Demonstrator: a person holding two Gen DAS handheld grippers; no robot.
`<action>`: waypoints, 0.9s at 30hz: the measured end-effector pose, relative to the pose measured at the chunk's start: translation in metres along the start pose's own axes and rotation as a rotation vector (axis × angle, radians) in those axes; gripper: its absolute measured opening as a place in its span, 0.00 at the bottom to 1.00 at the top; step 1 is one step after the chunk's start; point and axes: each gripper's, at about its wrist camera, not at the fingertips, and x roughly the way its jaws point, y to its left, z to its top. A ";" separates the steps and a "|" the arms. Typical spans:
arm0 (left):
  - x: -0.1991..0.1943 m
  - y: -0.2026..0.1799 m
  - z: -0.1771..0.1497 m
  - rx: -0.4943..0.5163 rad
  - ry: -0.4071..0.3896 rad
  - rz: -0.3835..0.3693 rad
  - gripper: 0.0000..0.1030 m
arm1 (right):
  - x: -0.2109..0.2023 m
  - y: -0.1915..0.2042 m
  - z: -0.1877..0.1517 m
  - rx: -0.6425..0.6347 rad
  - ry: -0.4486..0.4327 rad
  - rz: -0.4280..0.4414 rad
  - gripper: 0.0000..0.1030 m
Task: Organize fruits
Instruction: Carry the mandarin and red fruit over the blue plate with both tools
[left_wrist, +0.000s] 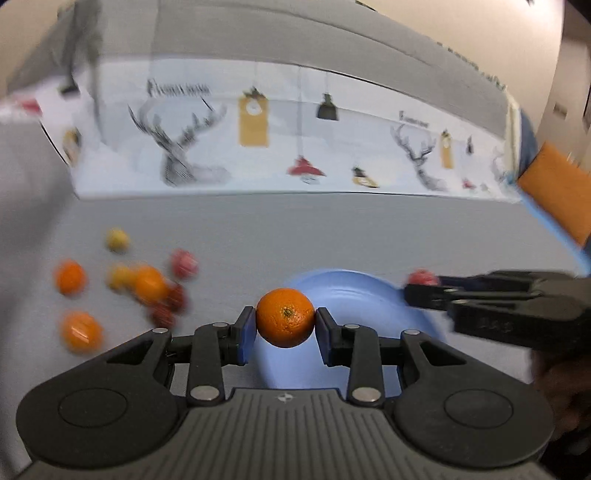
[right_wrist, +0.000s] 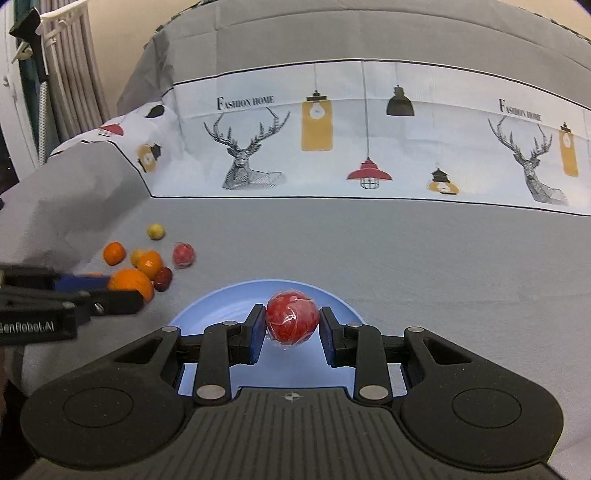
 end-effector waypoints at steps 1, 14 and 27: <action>0.005 -0.004 -0.004 -0.011 0.014 -0.019 0.37 | -0.001 -0.001 0.000 0.000 0.000 -0.003 0.32; 0.021 -0.028 -0.014 0.102 0.046 -0.046 0.37 | -0.006 -0.008 -0.004 -0.020 -0.005 -0.008 0.32; 0.029 -0.038 -0.018 0.153 0.058 -0.043 0.37 | -0.004 -0.002 -0.005 -0.053 -0.002 -0.004 0.32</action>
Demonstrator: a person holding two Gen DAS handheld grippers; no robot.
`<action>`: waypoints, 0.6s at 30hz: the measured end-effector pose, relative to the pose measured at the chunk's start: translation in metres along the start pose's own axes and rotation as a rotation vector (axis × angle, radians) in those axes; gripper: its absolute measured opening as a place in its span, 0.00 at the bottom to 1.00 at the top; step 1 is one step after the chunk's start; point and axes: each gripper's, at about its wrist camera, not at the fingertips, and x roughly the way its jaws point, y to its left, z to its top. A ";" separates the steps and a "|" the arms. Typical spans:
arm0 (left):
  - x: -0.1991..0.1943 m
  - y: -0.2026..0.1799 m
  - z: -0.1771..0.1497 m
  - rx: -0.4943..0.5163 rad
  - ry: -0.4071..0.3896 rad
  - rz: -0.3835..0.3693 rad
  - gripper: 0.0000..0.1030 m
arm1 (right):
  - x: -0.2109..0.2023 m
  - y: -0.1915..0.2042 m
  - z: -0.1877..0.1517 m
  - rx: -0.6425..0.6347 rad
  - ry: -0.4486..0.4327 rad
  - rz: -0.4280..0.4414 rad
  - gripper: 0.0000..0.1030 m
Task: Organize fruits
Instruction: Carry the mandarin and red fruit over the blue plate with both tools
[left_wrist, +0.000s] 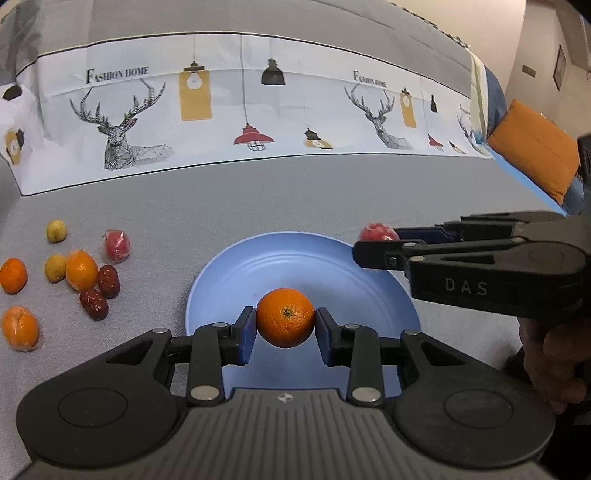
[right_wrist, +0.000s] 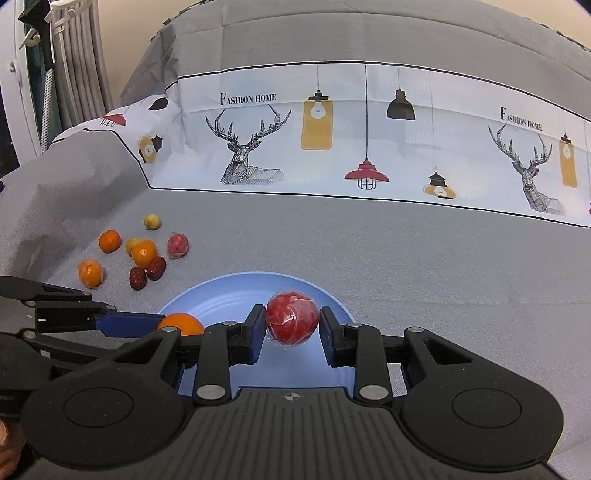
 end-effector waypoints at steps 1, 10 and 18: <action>0.000 -0.001 0.000 0.005 -0.002 -0.001 0.37 | 0.000 0.000 0.000 -0.003 0.000 0.000 0.32; 0.000 0.000 -0.001 -0.001 -0.008 -0.002 0.37 | 0.001 0.000 0.000 -0.011 0.001 0.000 0.32; -0.001 0.000 -0.001 -0.001 -0.009 -0.001 0.37 | 0.001 0.003 -0.001 -0.024 0.002 0.000 0.32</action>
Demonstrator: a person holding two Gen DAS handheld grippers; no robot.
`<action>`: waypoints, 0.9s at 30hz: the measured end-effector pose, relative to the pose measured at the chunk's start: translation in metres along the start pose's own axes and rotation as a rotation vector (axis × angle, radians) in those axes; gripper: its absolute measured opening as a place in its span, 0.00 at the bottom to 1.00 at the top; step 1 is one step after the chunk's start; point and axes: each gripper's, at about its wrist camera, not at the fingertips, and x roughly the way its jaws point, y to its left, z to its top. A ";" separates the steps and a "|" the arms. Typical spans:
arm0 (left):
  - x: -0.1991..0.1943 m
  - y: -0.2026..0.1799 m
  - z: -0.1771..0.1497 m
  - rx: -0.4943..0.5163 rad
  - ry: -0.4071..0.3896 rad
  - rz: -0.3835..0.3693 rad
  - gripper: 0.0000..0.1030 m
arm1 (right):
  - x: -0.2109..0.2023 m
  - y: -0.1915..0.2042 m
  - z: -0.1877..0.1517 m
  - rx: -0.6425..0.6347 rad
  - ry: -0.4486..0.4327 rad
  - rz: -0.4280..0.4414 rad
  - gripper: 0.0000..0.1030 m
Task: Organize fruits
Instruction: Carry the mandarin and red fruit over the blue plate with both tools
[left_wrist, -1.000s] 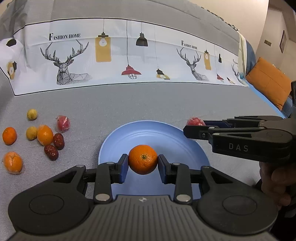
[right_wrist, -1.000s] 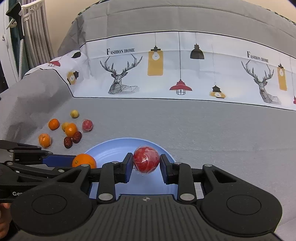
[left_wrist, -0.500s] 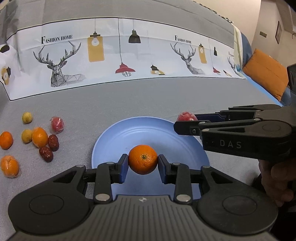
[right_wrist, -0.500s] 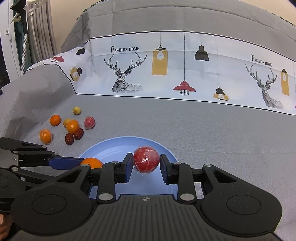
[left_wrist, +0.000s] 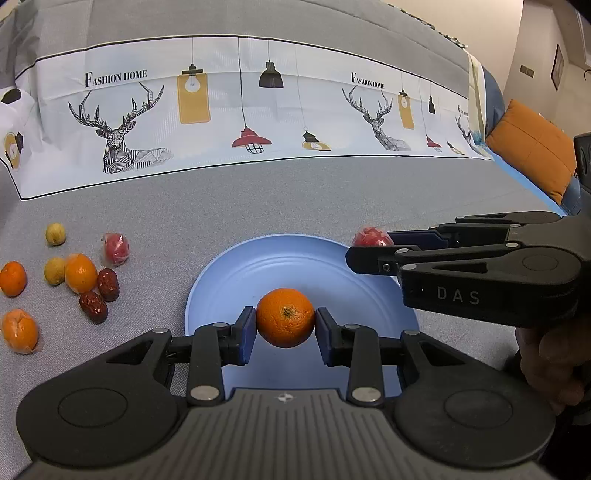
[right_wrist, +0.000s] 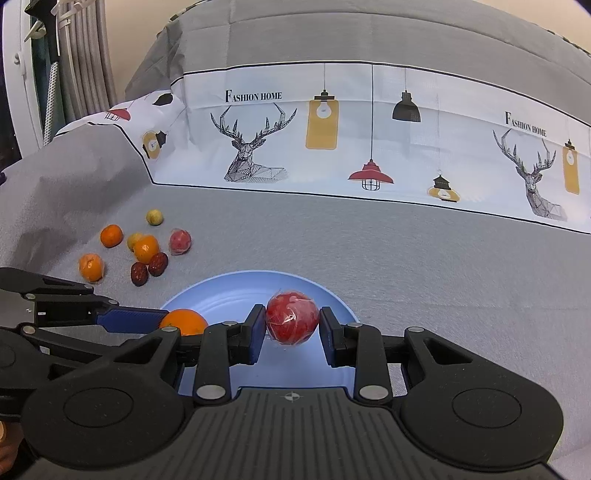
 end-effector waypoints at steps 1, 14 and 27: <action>0.000 0.000 0.000 0.000 0.000 0.000 0.37 | 0.000 0.000 0.000 0.000 0.000 -0.001 0.32; 0.000 -0.001 0.000 0.003 -0.001 0.000 0.37 | 0.000 0.001 0.000 0.000 0.000 -0.002 0.32; 0.000 -0.002 0.001 0.004 -0.001 0.000 0.37 | 0.000 0.002 0.000 -0.001 0.000 -0.004 0.32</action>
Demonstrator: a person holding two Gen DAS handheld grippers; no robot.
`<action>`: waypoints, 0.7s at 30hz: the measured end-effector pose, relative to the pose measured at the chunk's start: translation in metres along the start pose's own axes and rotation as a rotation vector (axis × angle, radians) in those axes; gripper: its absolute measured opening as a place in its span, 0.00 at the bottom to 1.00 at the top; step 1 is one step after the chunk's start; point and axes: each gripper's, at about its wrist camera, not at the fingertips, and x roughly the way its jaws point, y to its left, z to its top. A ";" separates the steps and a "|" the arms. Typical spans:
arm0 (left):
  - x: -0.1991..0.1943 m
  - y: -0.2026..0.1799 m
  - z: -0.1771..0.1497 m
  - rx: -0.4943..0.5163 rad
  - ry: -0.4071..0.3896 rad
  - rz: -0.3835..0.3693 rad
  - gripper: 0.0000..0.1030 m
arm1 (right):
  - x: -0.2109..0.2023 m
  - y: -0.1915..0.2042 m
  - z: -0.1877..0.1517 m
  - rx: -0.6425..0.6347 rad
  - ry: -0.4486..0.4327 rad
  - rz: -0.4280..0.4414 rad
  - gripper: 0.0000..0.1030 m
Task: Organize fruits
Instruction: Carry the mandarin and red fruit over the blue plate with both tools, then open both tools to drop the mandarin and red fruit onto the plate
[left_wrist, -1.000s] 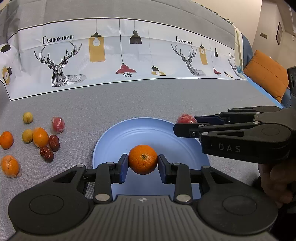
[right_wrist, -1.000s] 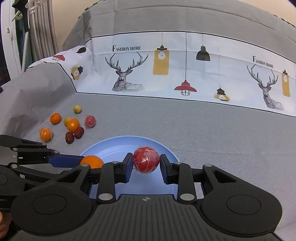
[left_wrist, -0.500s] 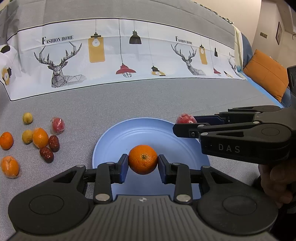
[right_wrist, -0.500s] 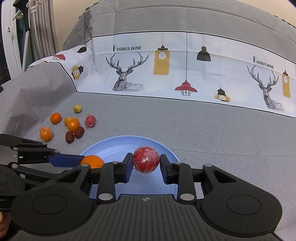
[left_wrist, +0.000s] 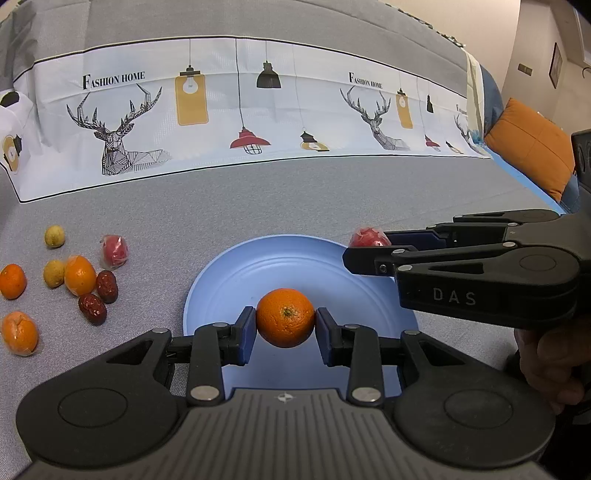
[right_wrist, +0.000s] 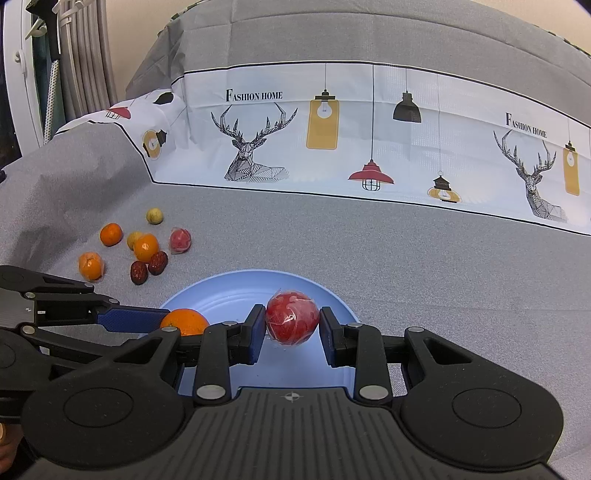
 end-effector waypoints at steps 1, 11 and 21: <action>0.000 0.000 0.000 0.000 0.000 0.000 0.37 | 0.000 0.000 0.000 0.001 0.000 0.000 0.32; 0.000 -0.001 0.000 0.000 -0.001 0.000 0.37 | 0.001 0.000 -0.001 -0.006 0.003 -0.001 0.32; -0.001 -0.002 0.001 0.000 -0.001 0.007 0.37 | 0.001 0.001 -0.001 -0.006 0.000 -0.004 0.33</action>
